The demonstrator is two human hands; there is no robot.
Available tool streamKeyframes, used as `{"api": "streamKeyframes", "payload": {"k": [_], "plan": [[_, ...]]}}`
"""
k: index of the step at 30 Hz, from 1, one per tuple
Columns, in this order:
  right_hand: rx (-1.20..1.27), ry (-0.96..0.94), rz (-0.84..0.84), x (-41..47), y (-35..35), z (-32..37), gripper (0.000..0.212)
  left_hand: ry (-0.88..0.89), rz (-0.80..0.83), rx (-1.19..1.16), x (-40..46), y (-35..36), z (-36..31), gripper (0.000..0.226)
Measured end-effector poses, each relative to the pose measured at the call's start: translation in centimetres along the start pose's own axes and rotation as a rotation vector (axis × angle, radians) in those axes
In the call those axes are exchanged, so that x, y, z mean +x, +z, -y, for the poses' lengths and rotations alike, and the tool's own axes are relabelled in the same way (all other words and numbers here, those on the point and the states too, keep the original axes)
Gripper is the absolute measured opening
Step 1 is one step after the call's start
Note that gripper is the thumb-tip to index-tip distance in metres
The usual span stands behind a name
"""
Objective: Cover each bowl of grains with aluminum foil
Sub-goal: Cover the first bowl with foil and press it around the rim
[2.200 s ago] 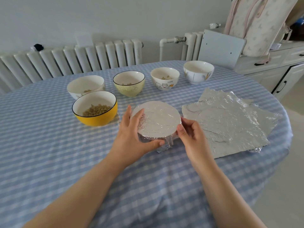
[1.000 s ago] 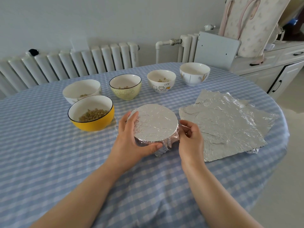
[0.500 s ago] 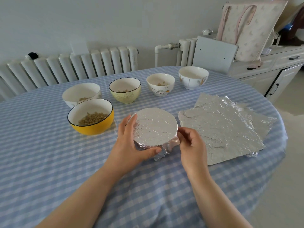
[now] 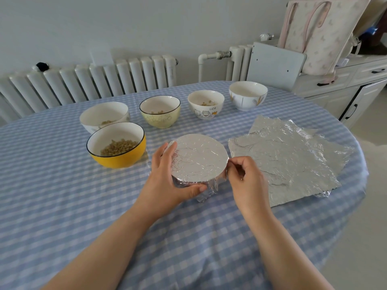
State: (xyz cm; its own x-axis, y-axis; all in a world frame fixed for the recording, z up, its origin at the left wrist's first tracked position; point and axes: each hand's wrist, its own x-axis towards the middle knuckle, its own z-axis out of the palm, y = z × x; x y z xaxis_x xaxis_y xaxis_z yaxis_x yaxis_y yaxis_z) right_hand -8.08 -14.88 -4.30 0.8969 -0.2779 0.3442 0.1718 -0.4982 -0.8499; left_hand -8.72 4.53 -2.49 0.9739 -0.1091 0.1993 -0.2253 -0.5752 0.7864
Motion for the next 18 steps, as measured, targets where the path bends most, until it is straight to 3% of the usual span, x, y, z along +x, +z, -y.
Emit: {"api": "streamKeyframes", "payload": {"k": [8, 14, 18], "plan": [[0.018, -0.036, -0.041, -0.1, 0.01, -0.11, 0.011, 0.004, 0.0, 0.0, 0.08, 0.05, -0.11, 0.128], [0.155, 0.027, 0.082, -0.59, -0.36, -0.26, 0.025, 0.006, 0.003, -0.005, 0.03, 0.05, 0.06, 0.127], [0.18, 0.031, 0.065, -0.33, -0.31, -0.21, 0.034, 0.017, -0.004, -0.007, 0.06, 0.16, 0.28, 0.124]]}}
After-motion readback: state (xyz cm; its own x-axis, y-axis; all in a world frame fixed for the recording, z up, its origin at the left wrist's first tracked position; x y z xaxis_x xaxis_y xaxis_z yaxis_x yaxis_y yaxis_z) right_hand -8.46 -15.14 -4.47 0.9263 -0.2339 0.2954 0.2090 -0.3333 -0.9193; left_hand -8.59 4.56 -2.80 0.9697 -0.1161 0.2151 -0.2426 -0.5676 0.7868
